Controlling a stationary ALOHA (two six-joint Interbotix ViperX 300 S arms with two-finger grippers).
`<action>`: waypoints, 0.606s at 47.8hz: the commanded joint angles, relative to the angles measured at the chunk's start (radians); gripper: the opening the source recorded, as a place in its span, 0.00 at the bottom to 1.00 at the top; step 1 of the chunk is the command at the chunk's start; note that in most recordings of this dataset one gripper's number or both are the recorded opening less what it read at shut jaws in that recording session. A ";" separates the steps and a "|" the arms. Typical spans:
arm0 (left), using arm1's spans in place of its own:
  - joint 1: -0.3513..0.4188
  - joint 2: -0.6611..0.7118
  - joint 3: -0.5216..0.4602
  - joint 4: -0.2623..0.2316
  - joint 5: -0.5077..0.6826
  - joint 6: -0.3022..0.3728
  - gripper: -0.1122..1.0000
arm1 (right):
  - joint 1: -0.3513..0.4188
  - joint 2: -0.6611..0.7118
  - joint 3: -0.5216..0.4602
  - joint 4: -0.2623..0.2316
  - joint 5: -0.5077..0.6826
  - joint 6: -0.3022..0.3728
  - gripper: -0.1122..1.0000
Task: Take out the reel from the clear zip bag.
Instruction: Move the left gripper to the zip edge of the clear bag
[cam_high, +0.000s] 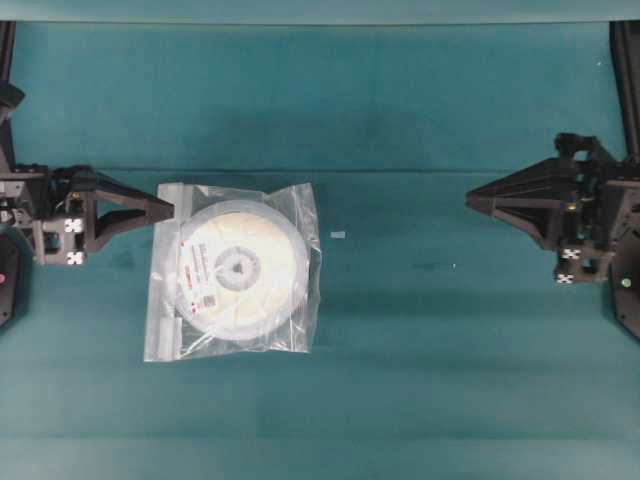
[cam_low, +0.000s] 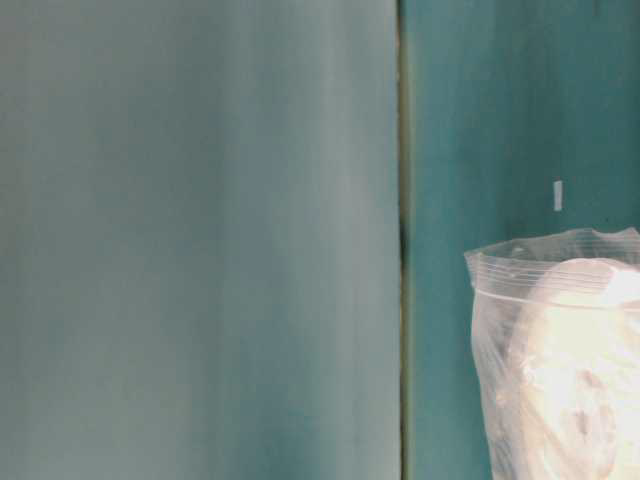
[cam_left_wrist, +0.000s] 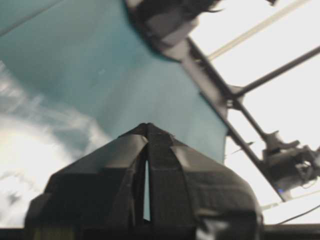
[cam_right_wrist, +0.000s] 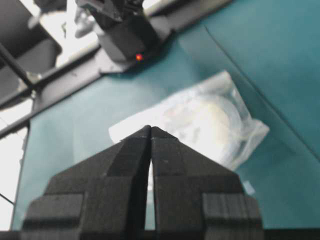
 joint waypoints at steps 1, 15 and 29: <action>0.002 0.015 0.005 0.002 0.003 -0.006 0.10 | -0.003 0.040 -0.025 0.005 -0.012 0.021 0.10; 0.008 0.109 0.058 0.003 0.156 -0.032 0.10 | -0.003 0.156 -0.064 0.015 -0.014 0.074 0.10; 0.020 0.193 0.104 0.002 0.129 -0.038 0.23 | -0.005 0.249 -0.109 0.015 -0.014 0.121 0.11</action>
